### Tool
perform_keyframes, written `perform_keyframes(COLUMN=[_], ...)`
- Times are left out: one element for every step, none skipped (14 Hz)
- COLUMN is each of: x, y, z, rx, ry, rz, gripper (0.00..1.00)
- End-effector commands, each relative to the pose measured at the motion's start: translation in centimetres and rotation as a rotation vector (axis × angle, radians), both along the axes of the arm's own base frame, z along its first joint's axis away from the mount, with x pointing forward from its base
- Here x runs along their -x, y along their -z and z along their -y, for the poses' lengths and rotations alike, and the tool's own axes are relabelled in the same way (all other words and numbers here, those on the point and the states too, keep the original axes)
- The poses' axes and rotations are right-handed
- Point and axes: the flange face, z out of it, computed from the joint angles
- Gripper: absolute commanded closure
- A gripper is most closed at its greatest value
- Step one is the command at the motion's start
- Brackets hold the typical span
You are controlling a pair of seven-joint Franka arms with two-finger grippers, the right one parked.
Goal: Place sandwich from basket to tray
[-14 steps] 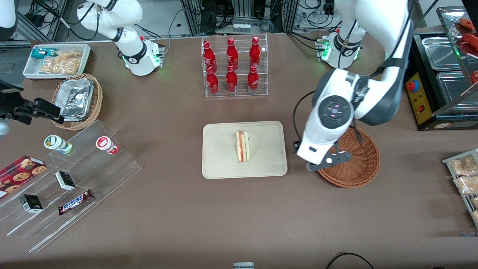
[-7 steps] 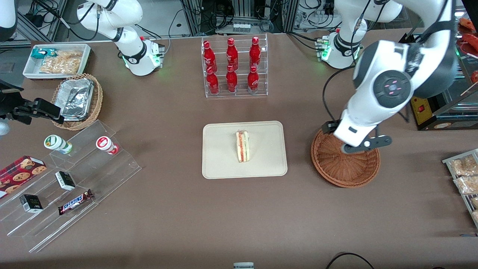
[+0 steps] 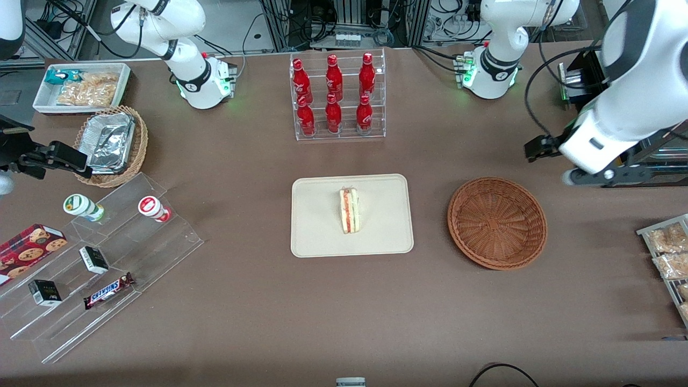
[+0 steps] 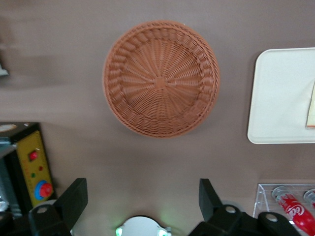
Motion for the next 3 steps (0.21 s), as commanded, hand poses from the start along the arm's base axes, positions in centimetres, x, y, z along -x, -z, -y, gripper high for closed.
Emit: perform_keyframes(x=[1.1,1.1,1.1], y=[-2.1,-3.0,-3.2], z=[-2.3,-3.2,-3.4], rx=[0.012,0.019,0.025], ry=[0.021,0.011,0.026], rz=[0.046,0.067,0.072], gripper=[0.0,0.0,0.0])
